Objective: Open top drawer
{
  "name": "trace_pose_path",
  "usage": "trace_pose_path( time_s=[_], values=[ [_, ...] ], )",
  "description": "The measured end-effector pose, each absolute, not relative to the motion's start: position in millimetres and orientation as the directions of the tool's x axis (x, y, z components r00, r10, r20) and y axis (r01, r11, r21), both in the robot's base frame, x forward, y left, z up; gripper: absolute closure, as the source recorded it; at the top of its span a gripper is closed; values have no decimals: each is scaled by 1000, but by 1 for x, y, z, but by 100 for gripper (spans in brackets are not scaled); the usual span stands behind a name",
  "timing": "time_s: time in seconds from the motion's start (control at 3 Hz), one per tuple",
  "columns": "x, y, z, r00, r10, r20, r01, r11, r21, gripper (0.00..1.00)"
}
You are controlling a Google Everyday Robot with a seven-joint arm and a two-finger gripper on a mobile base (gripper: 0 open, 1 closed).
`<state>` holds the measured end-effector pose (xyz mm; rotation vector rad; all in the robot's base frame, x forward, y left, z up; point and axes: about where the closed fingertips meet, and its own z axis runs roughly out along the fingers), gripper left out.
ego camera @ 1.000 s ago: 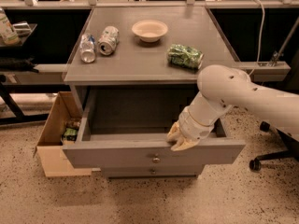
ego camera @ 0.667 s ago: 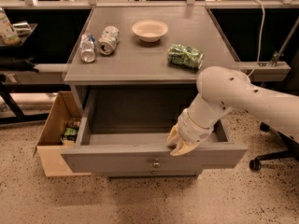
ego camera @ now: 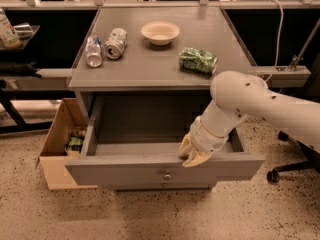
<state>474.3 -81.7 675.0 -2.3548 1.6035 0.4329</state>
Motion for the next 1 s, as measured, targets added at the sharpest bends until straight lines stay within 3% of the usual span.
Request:
trace_pose_path(
  time_s=[0.33,0.67,1.0],
  values=[
    [474,-82,675,347,-856,-384,-933,-358,-46,20],
    [474,-82,675,347,-856,-384,-933,-358,-46,0],
    [474,-82,675,347,-856,-384,-933,-358,-46,0]
  ],
)
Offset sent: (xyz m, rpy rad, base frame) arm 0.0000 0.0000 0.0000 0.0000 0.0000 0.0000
